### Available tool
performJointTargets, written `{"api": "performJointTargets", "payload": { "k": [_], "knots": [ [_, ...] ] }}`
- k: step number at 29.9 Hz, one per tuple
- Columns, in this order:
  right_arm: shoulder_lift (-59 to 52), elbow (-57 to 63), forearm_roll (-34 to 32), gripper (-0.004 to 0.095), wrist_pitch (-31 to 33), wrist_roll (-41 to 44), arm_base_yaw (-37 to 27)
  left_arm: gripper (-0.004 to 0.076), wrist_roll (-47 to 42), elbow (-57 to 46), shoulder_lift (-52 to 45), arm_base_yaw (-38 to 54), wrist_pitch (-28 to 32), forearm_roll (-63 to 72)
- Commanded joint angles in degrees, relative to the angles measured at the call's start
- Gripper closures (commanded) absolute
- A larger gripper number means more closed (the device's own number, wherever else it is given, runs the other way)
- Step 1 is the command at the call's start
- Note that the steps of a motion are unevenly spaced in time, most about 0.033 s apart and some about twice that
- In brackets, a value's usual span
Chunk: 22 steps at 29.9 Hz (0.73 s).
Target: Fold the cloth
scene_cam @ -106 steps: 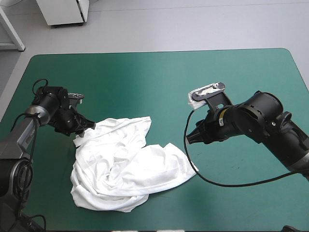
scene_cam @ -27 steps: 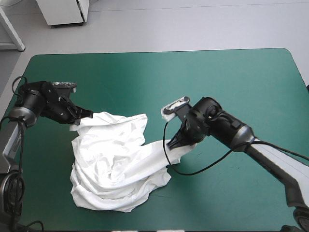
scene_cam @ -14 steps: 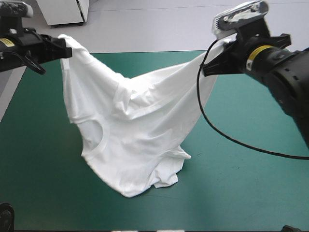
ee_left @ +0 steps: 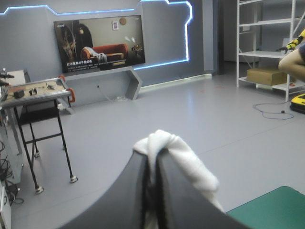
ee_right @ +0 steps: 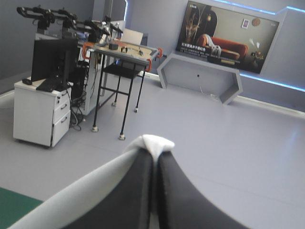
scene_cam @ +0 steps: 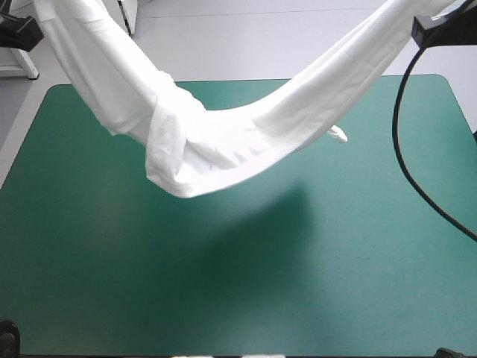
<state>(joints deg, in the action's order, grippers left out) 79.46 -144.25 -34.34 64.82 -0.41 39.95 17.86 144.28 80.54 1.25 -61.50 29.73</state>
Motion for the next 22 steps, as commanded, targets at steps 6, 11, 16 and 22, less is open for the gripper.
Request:
{"api": "performJointTargets", "payload": {
  "k": [6, 11, 16, 22],
  "knots": [
    [1.08, -1.57, -3.38, 0.0927, -7.19, -0.16, -0.21, 0.0733, 0.69, 1.66, -0.50, -0.14, 5.85, 0.51],
    [6.36, -0.56, -8.89, 0.0927, -1.47, 2.76, -0.46, 0.0733, 0.46, -2.29, 4.05, -0.14, 3.38, -1.16],
    [12.40, 6.08, -2.45, 0.0927, 0.47, 7.04, -7.69, 0.0733, 0.37, -8.64, 11.12, -0.14, -1.19, -1.53],
    [19.80, 14.63, 12.08, 0.0927, -0.56, 7.47, -18.36, 0.0733, -0.24, -15.22, 20.65, -0.14, -2.15, -2.62]
  ]
}}
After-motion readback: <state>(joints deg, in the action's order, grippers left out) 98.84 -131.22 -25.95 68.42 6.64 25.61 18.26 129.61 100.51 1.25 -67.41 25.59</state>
